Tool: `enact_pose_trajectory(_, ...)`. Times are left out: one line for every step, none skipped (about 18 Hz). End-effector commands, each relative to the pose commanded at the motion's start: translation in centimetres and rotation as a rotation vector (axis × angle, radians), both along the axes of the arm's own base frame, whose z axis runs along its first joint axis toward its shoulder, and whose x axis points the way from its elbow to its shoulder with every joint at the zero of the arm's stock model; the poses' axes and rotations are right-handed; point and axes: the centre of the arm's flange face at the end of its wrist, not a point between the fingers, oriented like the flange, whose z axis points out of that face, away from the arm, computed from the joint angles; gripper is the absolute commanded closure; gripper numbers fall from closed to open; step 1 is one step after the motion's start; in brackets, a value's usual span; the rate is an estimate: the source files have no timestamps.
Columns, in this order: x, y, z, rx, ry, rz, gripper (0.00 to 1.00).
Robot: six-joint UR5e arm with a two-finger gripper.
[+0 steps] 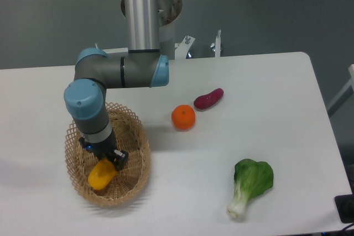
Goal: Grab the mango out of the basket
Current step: 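Lower the gripper onto the yellow mango and close on it, then lift the held mango up out of the basket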
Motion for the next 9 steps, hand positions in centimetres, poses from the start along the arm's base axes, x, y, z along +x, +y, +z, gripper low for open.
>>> enact_pose_trajectory(0.0,0.1,0.2,0.005,0.001,0.0,0.44)
enact_pose_trajectory(-0.1,0.3,0.7,0.013,0.005,0.0,0.44)
enact_pose_trajectory(-0.3,0.4,1.6,0.027,0.011,0.0,0.44)
enact_pose_trajectory(-0.4,0.5,2.9,0.05,0.016,-0.002,0.44)
enact_pose_trajectory(-0.9,0.5,4.1,0.067,0.025,-0.002,0.44)
enact_pose_trajectory(-1.7,0.4,5.6,0.079,0.038,-0.013,0.44)
enact_pose_trajectory(-2.6,0.3,6.7,0.088,0.05,-0.019,0.43)
enact_pose_trajectory(-3.9,-0.1,7.6,0.098,0.059,-0.008,0.43)
enact_pose_trajectory(-5.4,-0.8,8.4,0.103,0.063,0.015,0.43)
